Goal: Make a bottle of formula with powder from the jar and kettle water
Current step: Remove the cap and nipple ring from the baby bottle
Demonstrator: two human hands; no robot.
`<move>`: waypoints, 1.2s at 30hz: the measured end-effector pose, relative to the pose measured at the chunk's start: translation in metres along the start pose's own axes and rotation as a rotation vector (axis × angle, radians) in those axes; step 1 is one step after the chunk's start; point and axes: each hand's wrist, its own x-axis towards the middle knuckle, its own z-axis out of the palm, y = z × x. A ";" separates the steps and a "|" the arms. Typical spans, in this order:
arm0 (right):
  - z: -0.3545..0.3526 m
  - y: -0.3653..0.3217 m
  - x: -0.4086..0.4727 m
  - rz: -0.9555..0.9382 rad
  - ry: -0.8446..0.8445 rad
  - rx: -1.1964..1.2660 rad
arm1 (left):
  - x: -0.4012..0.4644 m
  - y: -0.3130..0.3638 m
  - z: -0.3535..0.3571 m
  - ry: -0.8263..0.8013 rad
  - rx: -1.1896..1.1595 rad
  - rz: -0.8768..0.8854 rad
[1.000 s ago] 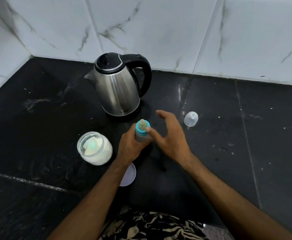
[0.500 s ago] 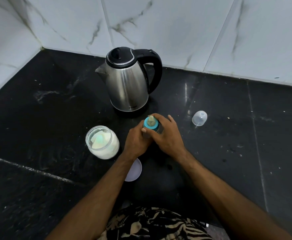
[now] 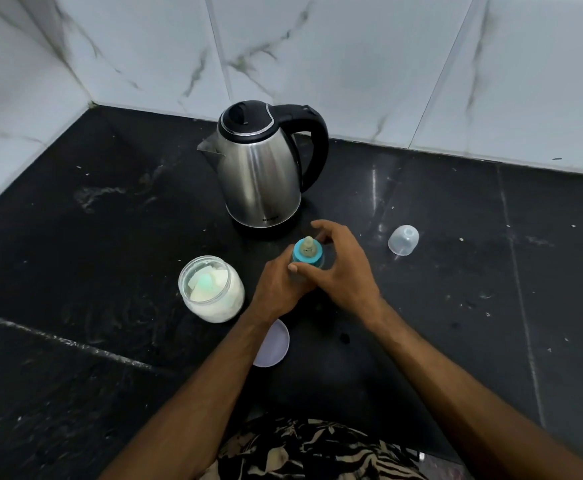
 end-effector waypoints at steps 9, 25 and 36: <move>-0.009 0.002 -0.004 -0.017 -0.134 0.181 | -0.001 0.000 0.000 0.013 0.017 -0.022; -0.009 -0.003 -0.006 0.024 -0.089 0.087 | -0.001 0.000 0.005 0.028 0.078 -0.030; -0.012 -0.004 -0.006 0.006 -0.172 0.088 | -0.003 -0.001 0.004 0.044 0.054 -0.042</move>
